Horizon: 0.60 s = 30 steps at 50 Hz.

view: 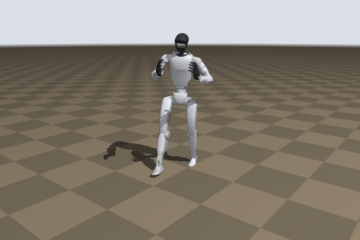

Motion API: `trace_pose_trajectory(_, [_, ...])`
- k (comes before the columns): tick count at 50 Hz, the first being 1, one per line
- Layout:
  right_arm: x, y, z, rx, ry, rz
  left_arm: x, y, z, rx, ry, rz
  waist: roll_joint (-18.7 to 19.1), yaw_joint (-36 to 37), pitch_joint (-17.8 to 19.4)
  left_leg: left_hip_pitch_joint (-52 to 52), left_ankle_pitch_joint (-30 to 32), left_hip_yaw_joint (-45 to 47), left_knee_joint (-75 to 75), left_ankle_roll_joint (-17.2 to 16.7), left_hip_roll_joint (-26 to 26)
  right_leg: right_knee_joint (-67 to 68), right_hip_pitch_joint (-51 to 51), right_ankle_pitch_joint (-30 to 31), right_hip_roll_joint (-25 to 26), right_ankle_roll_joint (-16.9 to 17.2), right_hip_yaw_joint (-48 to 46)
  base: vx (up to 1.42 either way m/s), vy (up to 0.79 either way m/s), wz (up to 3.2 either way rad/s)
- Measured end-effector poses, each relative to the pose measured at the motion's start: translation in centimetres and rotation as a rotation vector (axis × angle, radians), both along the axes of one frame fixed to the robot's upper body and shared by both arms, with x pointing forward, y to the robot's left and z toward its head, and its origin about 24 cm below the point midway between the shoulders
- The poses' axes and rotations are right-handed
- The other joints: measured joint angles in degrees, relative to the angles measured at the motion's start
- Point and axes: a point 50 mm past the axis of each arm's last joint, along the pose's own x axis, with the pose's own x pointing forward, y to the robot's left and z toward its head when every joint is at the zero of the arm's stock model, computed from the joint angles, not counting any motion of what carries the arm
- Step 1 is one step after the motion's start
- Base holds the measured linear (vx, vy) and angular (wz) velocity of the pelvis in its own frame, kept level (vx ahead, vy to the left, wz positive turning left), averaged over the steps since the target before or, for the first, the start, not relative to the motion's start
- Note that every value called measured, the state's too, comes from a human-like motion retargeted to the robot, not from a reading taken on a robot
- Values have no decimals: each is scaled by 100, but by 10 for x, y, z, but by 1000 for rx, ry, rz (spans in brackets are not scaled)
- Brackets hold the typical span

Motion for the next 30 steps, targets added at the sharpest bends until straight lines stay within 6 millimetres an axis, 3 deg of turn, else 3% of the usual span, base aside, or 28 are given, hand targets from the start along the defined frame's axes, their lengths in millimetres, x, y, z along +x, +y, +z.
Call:
trace_pose_trajectory(3, [5, -9, -6, -89, 22, -129, 2, -3, -7, -44, 69, -46, 149, -121, 17, 141, -40, -427, 106, -42, 3, 6, 28, -331, 27, 0, 237, 47, -1, 138])
trace_pose_trajectory(5, [-2, -7, -6, 58, 61, 49, 0, -1, -1, -26, 9, -21, 257, -214, 9, 199, -42, -726, 125, -104, 15, 4, 55, -568, 40, 0, 354, 50, -8, 140])
trace_pose_trajectory(6, [-2, -10, -8, 70, 66, 37, -1, 0, -4, -32, 17, -18, 315, -205, 4, 284, -84, -819, 159, -122, 51, 2, 136, -650, 90, 0, 427, 51, -11, 125])
trace_pose_trajectory(8, [1, -17, -7, -58, 32, -68, 0, 2, -5, -41, 16, -10, 391, -257, -20, 342, -74, -1099, 133, -136, 48, -3, 205, -704, 81, 0, 479, 51, -16, 130])
trace_pose_trajectory(10, [-2, -18, -7, 64, 58, 6, 1, 5, -7, -82, 25, -6, 475, -279, -29, 381, -64, -1360, 122, -164, 69, -14, 285, -559, 84, 0, 440, 49, -24, 123])
trace_pose_trajectory(12, [3, -25, -8, -75, 37, -143, 1, 9, -11, -108, 40, 16, 559, -246, -39, 374, -48, -1570, 197, -170, 97, -25, 356, -270, 80, 0, 300, 47, -28, 97])
trace_pose_trajectory(13, [0, -21, -8, 13, 64, -41, 1, 11, -14, -135, 51, 15, 617, -230, -32, 341, -28, -1660, 272, -178, 111, -29, 385, -124, 71, 0, 201, 44, -26, 88])
trace_pose_trajectory(16, [1, -25, -6, -18, 50, -53, -1, 17, -25, -181, 92, 33, 789, -158, -3, 160, 82, -1702, 658, -153, 142, 101, 432, 55, 6, 0, -50, 40, -19, 80])
trace_pose_trajectory(20, [-2, -26, -2, 34, 43, -6, -6, 21, -42, -249, 171, 32, 1006, -276, -51, -712, 191, -1056, 1833, -184, 199, 614, 231, -240, -318, 0, -465, 33, -6, 113])
trace_pose_trajectory(22, [-1, -26, -2, 33, 39, -39, -10, 21, -48, -281, 201, 21, 992, -237, -67, -886, 132, -370, 1875, 205, 300, 413, 356, -217, -496, 0, -553, 29, -5, 110])
trace_pose_trajectory(25, [-3, -27, -1, 29, 27, -56, -14, 19, -56, -274, 237, 3, 971, -322, -122, -1316, 6, 752, 2115, 391, 462, 503, 371, -385, -868, 0, -927, 24, -4, 138])
trace_pose_trajectory(28, [-4, -31, -3, -35, 11, -100, -19, 17, -59, -230, 245, -8, 982, -404, -219, -1656, -19, 1462, 1970, 369, 461, 678, 404, -574, -1201, 0, -1402, 21, -4, 154])
trace_pose_trajectory(30, [-2, -30, 1, -9, 9, -98, -15, 15, -53, -262, 219, -18, 829, -349, -206, -1563, 408, 1655, 711, 513, 22, 485, 401, -476, -1429, 0, -1588, 14, -13, 141])
